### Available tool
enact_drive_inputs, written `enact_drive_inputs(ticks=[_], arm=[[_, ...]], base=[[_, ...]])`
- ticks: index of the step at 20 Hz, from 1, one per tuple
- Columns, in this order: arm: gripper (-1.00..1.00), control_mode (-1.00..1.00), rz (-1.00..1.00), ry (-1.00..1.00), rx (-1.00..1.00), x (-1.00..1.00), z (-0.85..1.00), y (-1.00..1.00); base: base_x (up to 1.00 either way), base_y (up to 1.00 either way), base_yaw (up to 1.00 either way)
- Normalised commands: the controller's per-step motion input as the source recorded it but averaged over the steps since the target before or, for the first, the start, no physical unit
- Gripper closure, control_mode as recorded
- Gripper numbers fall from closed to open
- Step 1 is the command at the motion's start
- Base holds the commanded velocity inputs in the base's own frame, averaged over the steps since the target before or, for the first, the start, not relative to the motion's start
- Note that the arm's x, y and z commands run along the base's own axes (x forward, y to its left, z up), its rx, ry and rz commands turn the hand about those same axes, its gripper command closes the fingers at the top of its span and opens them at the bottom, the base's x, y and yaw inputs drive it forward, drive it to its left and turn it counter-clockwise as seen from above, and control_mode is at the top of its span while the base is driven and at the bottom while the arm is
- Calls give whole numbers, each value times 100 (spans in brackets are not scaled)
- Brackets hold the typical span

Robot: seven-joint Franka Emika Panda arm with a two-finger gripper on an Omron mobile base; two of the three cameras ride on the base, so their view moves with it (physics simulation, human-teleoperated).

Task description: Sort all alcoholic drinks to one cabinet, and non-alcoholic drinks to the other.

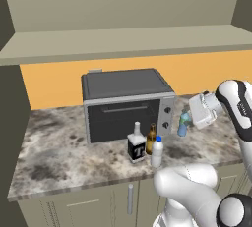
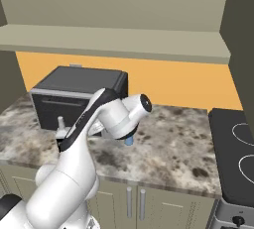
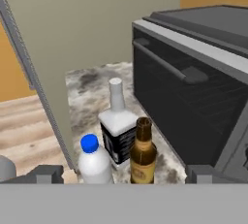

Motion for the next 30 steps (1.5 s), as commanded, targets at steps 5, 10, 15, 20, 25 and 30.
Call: enact_drive_inputs(ticks=[5, 10, 15, 20, 25, 30], arm=[[-100, -100, 5, -3, 0, -6, -25, 17], [-100, -100, 1, -3, 0, -1, -19, 17], [-100, -100, 0, -1, 0, 0, -20, 7], [-100, -100, 0, 0, 0, 0, -24, 1], [-100, -100, 0, 0, 3, 0, -23, 1], [-100, -100, 0, 0, 4, 0, -22, 9]], base=[[0, 0, 0], [0, 0, 0], [0, 0, 0], [0, 0, 0], [0, 0, 0], [0, 0, 0]])
